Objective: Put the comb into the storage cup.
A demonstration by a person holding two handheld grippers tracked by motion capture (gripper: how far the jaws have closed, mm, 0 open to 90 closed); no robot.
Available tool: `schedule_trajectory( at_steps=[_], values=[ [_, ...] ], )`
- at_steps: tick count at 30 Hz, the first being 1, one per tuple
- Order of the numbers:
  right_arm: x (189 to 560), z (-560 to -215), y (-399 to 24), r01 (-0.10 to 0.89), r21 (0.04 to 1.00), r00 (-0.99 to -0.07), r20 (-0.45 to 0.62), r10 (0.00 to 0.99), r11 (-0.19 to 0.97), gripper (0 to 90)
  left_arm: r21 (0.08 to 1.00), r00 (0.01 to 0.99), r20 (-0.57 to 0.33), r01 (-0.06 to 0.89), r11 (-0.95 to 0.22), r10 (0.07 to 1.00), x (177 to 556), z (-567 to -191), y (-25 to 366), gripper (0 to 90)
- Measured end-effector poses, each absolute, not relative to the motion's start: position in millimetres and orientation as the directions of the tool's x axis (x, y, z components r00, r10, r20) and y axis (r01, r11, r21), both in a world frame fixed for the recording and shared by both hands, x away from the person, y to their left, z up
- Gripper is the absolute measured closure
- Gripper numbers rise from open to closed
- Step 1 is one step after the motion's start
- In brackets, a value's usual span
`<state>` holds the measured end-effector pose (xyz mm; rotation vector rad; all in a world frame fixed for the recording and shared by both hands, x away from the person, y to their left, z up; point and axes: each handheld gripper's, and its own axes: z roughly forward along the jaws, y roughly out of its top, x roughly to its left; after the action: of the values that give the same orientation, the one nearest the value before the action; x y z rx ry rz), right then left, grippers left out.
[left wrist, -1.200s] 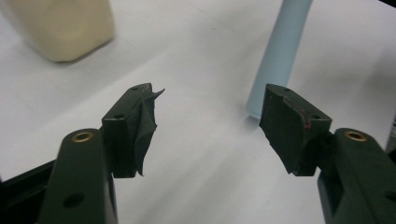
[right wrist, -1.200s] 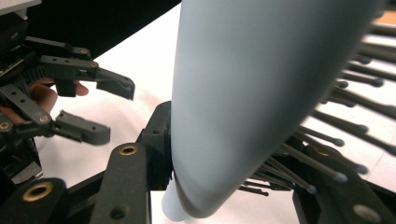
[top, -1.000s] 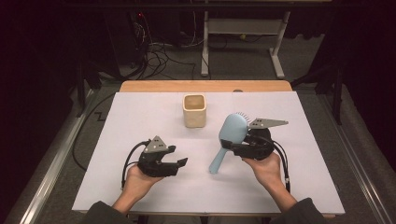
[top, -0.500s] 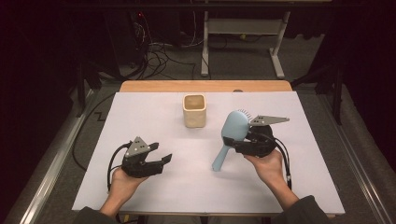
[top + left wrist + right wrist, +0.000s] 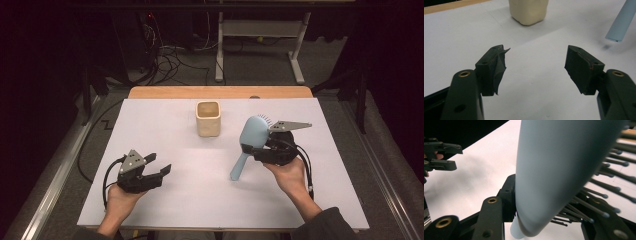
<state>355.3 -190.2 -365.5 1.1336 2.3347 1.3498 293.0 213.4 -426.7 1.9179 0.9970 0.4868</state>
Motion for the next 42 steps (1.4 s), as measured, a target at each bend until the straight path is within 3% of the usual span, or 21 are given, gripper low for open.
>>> schedule_trajectory(
  at_steps=[27, 42],
  values=[
    [374.5, -357.9, -193.6, 0.526, 0.807, -0.646, 0.173, 0.744, 0.269, 53.5, 0.877, 0.485, -0.107, 0.458, -0.148, 0.868, 280.5, -450.4, 244.3, 27.7],
    [387.4, -347.0, -189.8, 0.522, 0.805, -0.642, 0.153, 0.751, 0.282, 53.4, 0.88, 0.466, -0.111, 0.456, -0.131, 0.878, 274.5, -458.0, 255.9, 27.9]
  ],
)
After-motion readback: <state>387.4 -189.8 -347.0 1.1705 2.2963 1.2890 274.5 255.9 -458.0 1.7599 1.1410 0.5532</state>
